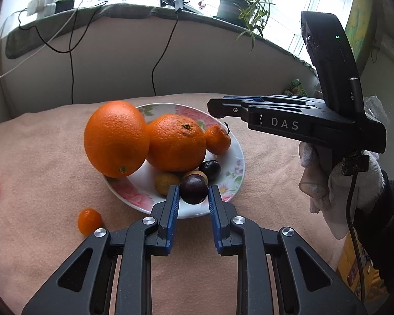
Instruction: Organize fruits
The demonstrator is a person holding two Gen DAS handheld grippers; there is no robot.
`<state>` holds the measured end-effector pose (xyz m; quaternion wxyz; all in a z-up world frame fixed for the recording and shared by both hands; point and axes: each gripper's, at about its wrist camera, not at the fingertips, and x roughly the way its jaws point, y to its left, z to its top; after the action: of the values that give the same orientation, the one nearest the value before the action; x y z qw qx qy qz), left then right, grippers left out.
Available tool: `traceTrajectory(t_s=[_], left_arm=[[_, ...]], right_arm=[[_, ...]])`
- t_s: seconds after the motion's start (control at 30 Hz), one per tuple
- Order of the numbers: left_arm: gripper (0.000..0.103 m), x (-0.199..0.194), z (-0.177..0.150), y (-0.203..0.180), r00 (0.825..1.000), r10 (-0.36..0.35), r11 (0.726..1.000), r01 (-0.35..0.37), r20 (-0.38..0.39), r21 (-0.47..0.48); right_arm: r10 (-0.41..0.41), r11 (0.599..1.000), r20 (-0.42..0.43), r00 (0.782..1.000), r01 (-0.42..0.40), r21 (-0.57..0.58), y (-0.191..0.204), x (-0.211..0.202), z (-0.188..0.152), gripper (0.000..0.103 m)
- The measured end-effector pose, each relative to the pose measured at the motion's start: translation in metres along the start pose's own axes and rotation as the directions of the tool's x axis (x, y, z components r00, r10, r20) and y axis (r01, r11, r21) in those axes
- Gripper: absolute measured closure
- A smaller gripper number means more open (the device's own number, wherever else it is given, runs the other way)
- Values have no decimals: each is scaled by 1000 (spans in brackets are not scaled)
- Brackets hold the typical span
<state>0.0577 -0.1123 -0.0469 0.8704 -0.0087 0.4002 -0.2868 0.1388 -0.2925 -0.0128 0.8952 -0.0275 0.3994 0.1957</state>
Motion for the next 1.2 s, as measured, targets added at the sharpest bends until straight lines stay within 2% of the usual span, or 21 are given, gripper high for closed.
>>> traceTrajectory(t_s=[0.47, 0.53, 0.6, 0.67, 0.73, 0.83, 0.87, 0.9, 0.93, 1.1, 1.2], left_arm=[[82, 1, 0, -1, 1000, 7, 1000, -7, 3, -8], [81, 1, 0, -1, 1000, 8, 1000, -8, 5, -8], [81, 0, 0, -1, 1000, 9, 1000, -9, 8, -11], [81, -1, 0, 0, 1000, 13, 1000, -13, 10, -15], [80, -2, 0, 0, 1000, 16, 1000, -15, 13, -17], [60, -5, 0, 0, 1000, 19, 1000, -19, 21, -14], [49, -7, 0, 0, 999, 22, 1000, -22, 29, -14], [39, -10, 0, 0, 999, 26, 1000, -26, 38, -13], [35, -12, 0, 0, 998, 32, 999, -31, 45, -13], [26, -20, -1, 2, 996, 64, 998, -63, 59, -12], [24, -25, -2, 5, 995, 78, 997, -77, 69, -15]], right_arm=[[-3, 1000, -11, 1000, 3, 21, -3, 6, -1, 78], [-3, 1000, -9, 1000, 3, 24, -3, 5, -1, 72], [-11, 1000, 2, 1000, 11, 26, -3, 3, -1, 47], [-13, 999, 13, 1000, 12, 31, -2, 0, -1, 40], [-10, 999, 16, 1000, 10, 37, -2, -2, -1, 38], [-22, 999, 21, 1000, 21, 34, -1, -4, -1, 25], [-24, 999, 23, 999, 23, 36, 0, -5, -2, 20], [-25, 999, 25, 999, 24, 38, 0, -6, -2, 17], [-24, 999, 27, 999, 22, 43, 0, -7, -2, 16], [-24, 997, 30, 999, 22, 71, 1, -12, -2, 11], [-26, 997, 32, 999, 24, 78, 3, -15, -2, 11]])
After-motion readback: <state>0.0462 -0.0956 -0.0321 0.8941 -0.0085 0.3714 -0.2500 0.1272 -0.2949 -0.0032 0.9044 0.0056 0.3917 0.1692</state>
